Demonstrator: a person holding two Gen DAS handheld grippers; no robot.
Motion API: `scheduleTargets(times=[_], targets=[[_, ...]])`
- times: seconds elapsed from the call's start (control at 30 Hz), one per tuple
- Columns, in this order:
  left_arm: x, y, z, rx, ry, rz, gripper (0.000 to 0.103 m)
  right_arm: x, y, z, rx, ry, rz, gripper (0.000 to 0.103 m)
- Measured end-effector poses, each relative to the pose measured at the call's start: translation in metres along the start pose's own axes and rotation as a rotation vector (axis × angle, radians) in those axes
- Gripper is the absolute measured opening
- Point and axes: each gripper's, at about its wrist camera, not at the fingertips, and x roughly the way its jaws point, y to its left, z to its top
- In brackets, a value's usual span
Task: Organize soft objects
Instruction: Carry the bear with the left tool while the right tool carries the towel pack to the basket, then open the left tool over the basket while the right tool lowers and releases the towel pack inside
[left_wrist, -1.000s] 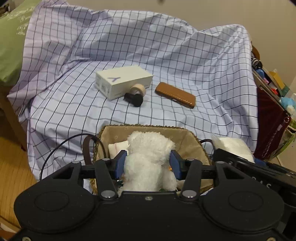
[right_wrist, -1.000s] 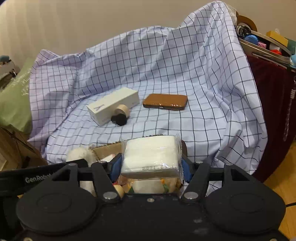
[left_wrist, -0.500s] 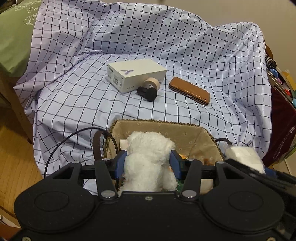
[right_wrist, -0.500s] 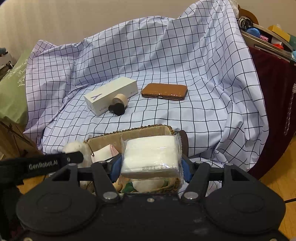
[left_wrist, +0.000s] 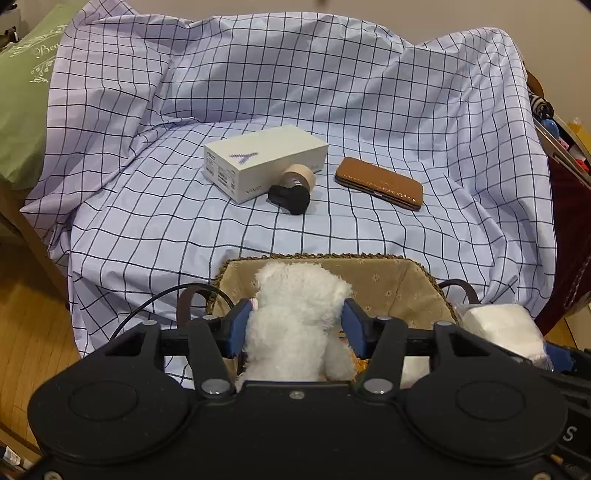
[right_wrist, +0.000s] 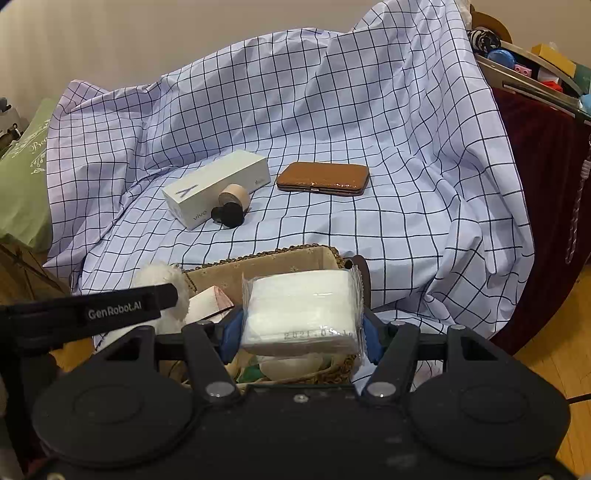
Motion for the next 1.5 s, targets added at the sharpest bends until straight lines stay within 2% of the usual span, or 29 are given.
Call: scheduleTargets(times=[0.1, 0.37, 0.67, 0.8, 0.9, 1.5], targets=[[-0.002, 0.000, -0.003, 0.001, -0.005, 0.004, 0.062, 0.000, 0.000, 0.000, 0.000, -0.001, 0.000, 0.062], [-0.006, 0.008, -0.004, -0.042, -0.013, 0.020, 0.063, 0.001, 0.000, 0.000, 0.000, 0.000, 0.002, 0.062], [-0.016, 0.019, -0.009, -0.085, -0.050, 0.090, 0.065, 0.007, 0.010, 0.000, -0.034, 0.015, 0.027, 0.062], [-0.019, 0.021, -0.009, -0.096, -0.061, 0.096, 0.073, 0.011, 0.016, 0.001, -0.056, 0.011, 0.045, 0.063], [-0.019, 0.021, -0.010, -0.095, -0.066, 0.098, 0.073, 0.011, 0.017, 0.001, -0.055, 0.004, 0.075, 0.069], [-0.018, 0.017, -0.014, -0.079, -0.053, 0.094, 0.076, 0.011, 0.007, -0.001, 0.004, 0.010, 0.037, 0.069]])
